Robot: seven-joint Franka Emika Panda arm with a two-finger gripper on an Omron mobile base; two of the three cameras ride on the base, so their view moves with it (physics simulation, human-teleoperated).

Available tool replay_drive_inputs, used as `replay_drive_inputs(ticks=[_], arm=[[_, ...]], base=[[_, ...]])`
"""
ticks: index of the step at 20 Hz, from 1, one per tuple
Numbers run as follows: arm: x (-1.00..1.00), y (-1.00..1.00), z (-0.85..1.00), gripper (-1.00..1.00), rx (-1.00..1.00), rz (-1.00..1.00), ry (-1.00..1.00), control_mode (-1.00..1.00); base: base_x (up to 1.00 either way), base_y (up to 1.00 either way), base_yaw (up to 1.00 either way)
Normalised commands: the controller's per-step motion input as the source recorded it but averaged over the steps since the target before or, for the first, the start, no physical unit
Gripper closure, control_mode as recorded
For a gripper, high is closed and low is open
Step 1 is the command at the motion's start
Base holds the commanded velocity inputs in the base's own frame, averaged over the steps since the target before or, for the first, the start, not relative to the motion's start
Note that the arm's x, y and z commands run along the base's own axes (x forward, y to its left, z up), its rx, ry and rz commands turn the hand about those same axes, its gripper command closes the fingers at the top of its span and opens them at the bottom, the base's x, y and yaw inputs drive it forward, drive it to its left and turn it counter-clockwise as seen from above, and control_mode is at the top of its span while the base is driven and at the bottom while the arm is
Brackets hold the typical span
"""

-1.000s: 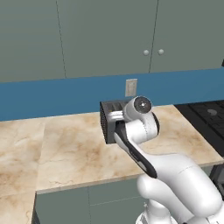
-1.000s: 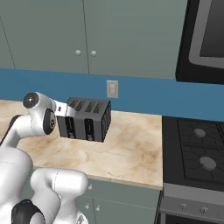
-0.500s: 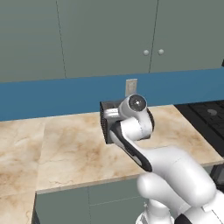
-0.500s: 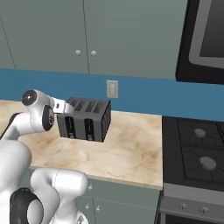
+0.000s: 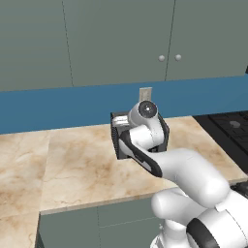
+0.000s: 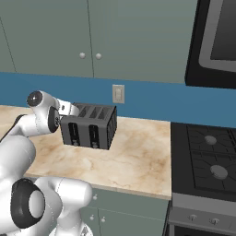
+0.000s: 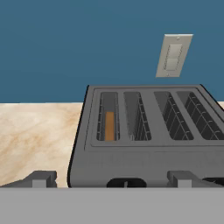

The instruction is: Start the toaster. Once the lever pops up, take the bread to the plate on the dining counter.

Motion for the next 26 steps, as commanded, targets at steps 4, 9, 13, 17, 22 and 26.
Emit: replay_drive_inputs(ticks=[4, 9, 13, 17, 22, 26], arm=[[0.33, 0.00, 0.00, -1.00, 0.01, 0.00, 0.02, -1.00], [0.29, 0.00, 0.00, -1.00, 0.00, 0.00, 0.07, -1.00], [0.31, 0.03, 0.00, -1.00, 0.00, 0.00, 0.07, -1.00], [0.28, 0.00, 0.00, -1.00, 0.00, 0.00, 0.07, -1.00], [0.20, 0.00, -0.04, -1.00, 0.00, 0.00, 0.08, -1.00], [0.12, 0.00, -0.05, -1.00, 0.00, 0.00, 0.08, -1.00]], base=[[0.00, 0.00, 0.00], [0.00, 0.00, 0.00], [0.00, 0.00, 0.00], [0.00, 0.00, 0.00], [0.00, 0.00, 0.00], [0.00, 0.00, 0.00]])
